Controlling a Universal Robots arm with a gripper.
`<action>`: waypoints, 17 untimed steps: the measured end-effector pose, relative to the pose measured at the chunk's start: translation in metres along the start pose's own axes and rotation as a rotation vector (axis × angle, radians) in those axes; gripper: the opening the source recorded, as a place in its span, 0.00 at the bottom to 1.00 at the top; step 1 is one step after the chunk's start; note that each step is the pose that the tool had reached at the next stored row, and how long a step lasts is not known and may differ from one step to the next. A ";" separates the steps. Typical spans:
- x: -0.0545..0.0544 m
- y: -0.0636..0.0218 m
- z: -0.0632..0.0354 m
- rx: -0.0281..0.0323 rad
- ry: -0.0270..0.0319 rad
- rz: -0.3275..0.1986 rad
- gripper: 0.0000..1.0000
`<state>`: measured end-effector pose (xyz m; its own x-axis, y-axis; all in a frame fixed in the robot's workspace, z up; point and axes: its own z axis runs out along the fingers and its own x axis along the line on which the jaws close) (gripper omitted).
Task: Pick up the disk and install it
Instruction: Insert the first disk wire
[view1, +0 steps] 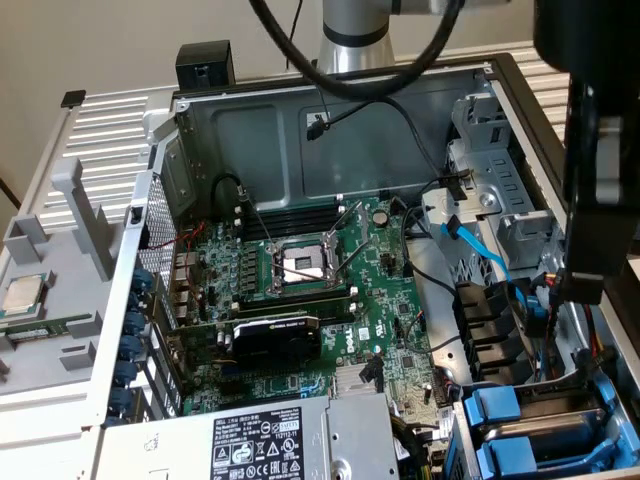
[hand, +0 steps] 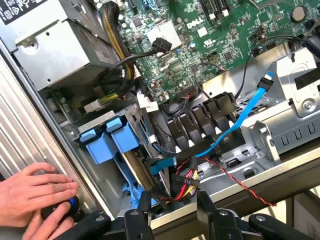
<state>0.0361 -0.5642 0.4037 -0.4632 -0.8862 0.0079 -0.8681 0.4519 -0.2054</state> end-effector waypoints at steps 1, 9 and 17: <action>0.001 -0.0020 -0.0038 -0.0029 0.0015 0.000 0.49; 0.001 -0.0063 -0.0091 -0.0194 0.0098 -0.002 0.49; 0.001 -0.0063 -0.0091 -0.0194 0.0098 -0.002 0.49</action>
<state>0.0394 -0.5672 0.4139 -0.4629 -0.8862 0.0180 -0.8724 0.4519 -0.1864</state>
